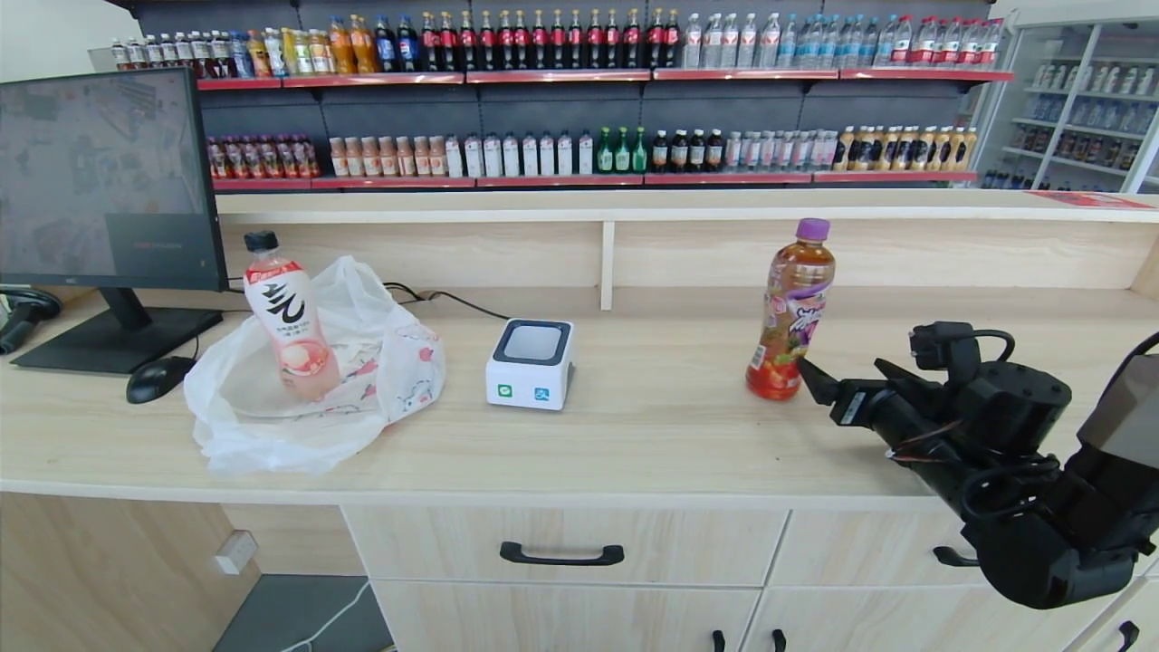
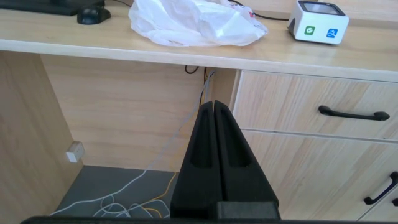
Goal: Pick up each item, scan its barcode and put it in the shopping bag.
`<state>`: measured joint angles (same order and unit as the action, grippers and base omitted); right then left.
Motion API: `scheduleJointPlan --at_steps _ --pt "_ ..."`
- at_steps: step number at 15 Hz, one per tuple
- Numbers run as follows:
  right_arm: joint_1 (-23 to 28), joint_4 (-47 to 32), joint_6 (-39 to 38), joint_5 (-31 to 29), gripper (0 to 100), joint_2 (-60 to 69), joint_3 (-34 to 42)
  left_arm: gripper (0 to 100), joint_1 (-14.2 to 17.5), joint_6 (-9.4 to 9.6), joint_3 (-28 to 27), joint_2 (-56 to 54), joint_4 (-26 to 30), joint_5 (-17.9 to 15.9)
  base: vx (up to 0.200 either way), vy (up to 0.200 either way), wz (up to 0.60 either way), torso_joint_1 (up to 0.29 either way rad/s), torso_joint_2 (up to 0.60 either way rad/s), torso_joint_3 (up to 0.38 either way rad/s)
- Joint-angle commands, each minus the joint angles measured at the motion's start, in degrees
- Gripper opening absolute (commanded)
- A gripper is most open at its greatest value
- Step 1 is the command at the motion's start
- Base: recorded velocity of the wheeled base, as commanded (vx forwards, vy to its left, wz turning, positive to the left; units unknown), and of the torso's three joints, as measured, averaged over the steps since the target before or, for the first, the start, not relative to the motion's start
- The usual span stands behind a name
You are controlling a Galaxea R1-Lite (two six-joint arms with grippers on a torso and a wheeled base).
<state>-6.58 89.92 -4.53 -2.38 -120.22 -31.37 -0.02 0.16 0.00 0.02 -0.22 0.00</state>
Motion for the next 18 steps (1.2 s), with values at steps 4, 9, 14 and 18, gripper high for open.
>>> scheduleJointPlan --at_steps 4,9,14,18 --pt "-0.01 0.08 -0.12 0.00 100 1.22 0.87 0 0.02 0.02 0.00 -0.02 -0.04 0.00 0.000 0.000 0.00 0.000 0.00 0.000" --pt "-5.37 0.08 0.23 3.96 100 4.03 4.21 0 -0.06 0.19 0.00 -0.02 -0.04 0.00 0.000 0.000 0.00 0.000 0.00 0.000" --pt "-5.81 0.08 0.49 3.61 100 -0.01 -0.36 0 0.02 0.11 0.00 -0.02 -0.22 0.00 0.000 0.000 0.00 0.000 0.00 0.000" --pt "-5.90 0.08 0.32 2.03 100 -2.38 -2.91 0 -0.06 0.19 0.00 -0.02 -0.22 0.00 0.000 0.000 0.00 0.000 0.00 0.000"
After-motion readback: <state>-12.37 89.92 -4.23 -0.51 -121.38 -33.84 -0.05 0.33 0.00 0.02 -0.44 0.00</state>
